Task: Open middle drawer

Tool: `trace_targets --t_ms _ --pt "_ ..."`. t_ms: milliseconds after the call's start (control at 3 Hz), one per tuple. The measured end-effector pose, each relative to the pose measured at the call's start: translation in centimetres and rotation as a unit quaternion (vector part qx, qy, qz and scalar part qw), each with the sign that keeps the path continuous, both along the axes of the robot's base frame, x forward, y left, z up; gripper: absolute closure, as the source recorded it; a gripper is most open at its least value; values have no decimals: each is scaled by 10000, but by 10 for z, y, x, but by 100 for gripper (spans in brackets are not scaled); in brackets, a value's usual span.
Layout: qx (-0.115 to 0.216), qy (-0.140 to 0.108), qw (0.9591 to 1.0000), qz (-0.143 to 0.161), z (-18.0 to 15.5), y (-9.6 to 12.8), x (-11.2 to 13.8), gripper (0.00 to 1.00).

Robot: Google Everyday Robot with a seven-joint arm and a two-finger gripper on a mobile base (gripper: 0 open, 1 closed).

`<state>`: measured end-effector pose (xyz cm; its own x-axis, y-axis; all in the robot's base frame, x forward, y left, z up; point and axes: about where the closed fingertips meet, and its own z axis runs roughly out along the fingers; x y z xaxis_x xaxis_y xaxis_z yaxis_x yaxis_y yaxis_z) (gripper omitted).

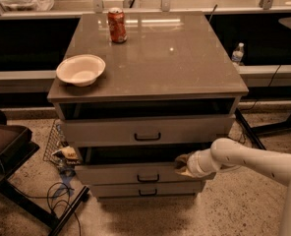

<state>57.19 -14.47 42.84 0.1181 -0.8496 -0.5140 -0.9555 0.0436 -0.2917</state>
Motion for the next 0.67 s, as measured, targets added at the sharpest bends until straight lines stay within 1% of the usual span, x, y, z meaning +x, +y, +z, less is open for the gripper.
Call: trace_targets --t_ms 333,667 --pt "1 0 10000 -1 3 0 0 100" --pt "-17 130 9998 -148 3 -17 -26 100"
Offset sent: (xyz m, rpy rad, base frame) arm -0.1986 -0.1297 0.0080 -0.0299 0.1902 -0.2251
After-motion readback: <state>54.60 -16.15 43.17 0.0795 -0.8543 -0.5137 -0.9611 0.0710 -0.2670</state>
